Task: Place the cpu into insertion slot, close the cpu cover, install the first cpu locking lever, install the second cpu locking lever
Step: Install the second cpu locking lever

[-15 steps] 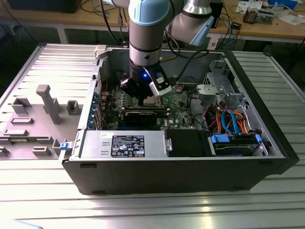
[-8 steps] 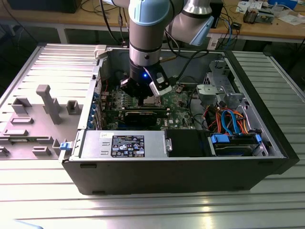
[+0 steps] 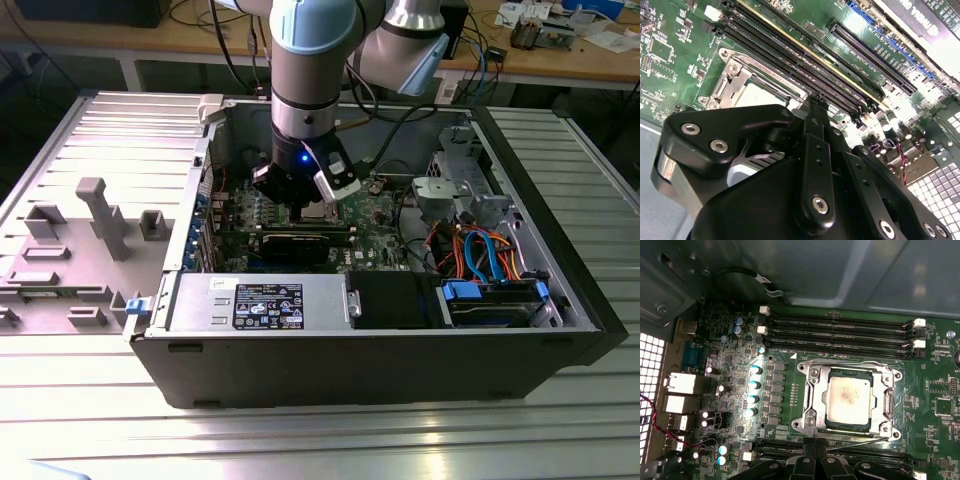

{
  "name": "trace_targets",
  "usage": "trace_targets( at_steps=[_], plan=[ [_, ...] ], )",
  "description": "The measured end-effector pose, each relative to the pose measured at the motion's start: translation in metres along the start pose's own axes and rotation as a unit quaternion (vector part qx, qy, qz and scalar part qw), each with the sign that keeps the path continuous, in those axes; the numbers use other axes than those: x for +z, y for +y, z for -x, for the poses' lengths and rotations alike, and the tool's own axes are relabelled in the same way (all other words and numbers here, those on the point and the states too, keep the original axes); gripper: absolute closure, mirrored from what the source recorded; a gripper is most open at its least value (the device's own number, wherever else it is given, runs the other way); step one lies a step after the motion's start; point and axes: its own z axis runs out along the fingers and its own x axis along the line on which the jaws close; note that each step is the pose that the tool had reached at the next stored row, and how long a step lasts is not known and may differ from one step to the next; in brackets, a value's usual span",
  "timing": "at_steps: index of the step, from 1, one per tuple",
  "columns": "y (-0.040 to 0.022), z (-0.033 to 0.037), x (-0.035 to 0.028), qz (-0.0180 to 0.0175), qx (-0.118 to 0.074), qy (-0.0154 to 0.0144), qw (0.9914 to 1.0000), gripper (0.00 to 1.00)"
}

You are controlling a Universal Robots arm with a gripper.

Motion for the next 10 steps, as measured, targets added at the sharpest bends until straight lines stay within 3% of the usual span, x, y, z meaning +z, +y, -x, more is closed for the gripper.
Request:
trace_targets(
  at_steps=[4,5,6,8,10],
  plan=[
    [-0.0042,-0.0005,-0.0005,0.0011,0.0,0.0,1.0,0.89],
    [-0.0043,-0.0005,-0.0005,0.0034,-0.002,-0.0001,0.99999,0.89],
    [-0.0048,-0.0005,0.0,0.0093,-0.004,-0.0004,0.99995,0.89],
    [-0.0062,-0.0007,0.0,0.0136,-0.006,-0.0006,0.99989,0.89],
    [-0.0089,-0.0011,0.0002,0.0147,-0.007,-0.0006,0.99987,0.89]
  ],
)
